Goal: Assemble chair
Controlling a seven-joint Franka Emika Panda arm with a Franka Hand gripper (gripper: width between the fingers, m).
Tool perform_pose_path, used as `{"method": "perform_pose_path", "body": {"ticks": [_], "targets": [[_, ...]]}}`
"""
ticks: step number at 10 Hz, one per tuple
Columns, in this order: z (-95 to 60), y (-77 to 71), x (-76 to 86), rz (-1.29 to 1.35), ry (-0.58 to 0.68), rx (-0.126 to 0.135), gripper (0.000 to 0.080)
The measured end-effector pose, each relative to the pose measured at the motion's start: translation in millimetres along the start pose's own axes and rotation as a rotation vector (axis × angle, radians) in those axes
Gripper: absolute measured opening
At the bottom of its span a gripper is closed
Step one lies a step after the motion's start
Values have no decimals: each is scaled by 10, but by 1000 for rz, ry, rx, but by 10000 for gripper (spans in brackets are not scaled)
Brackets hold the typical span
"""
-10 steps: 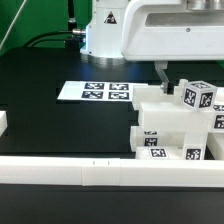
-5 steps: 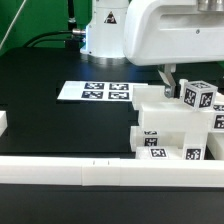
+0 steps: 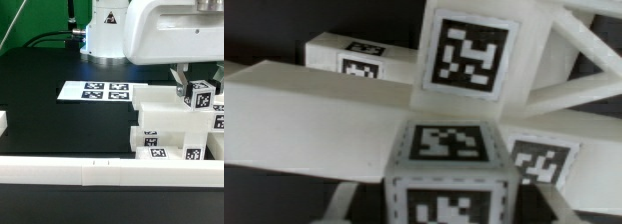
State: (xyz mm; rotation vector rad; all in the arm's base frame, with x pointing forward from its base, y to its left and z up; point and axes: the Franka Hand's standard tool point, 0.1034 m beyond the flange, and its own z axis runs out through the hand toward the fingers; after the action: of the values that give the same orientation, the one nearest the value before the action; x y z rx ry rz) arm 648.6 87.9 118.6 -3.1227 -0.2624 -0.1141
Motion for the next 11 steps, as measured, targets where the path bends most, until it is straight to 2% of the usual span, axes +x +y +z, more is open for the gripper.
{"method": "perform_pose_path", "body": {"ticks": [5, 11], "targets": [[3, 12, 3, 526, 4, 14, 284], [0, -6, 7, 896, -1, 23, 284]]}}
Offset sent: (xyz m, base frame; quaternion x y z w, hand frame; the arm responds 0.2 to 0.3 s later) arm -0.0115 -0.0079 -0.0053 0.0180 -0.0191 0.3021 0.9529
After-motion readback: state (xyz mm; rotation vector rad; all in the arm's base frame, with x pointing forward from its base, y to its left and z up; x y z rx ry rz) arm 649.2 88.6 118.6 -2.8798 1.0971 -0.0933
